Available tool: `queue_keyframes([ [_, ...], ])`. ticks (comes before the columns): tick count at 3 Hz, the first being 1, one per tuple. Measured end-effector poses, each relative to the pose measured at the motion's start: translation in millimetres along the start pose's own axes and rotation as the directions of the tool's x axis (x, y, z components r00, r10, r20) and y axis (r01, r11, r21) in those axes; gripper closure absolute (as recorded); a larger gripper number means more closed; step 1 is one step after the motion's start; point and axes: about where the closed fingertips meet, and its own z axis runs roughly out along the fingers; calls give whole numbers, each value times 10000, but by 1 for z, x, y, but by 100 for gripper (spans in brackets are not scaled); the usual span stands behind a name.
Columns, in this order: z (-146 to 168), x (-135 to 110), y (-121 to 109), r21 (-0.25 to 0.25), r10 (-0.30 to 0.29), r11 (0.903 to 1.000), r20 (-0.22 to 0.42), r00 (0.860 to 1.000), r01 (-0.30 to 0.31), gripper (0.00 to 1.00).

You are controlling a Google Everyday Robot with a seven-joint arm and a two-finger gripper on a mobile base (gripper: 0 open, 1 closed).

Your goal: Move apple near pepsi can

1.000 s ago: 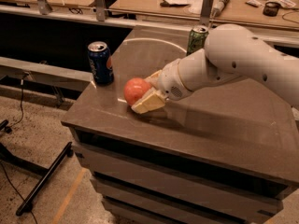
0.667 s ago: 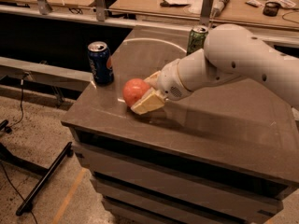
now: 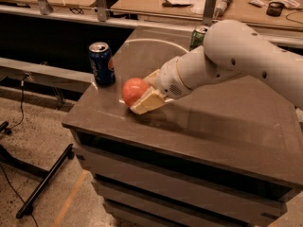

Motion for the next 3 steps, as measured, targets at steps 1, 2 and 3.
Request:
queue_keyframes([
  [1, -4, -10, -8, 138, -196, 9997, -66, 9998, 197, 100],
  [2, -9, -13, -24, 429, -279, 9987, -294, 9992, 291, 100],
  [3, -3, -13, -45, 720, -270, 9970, -287, 9992, 291, 100],
])
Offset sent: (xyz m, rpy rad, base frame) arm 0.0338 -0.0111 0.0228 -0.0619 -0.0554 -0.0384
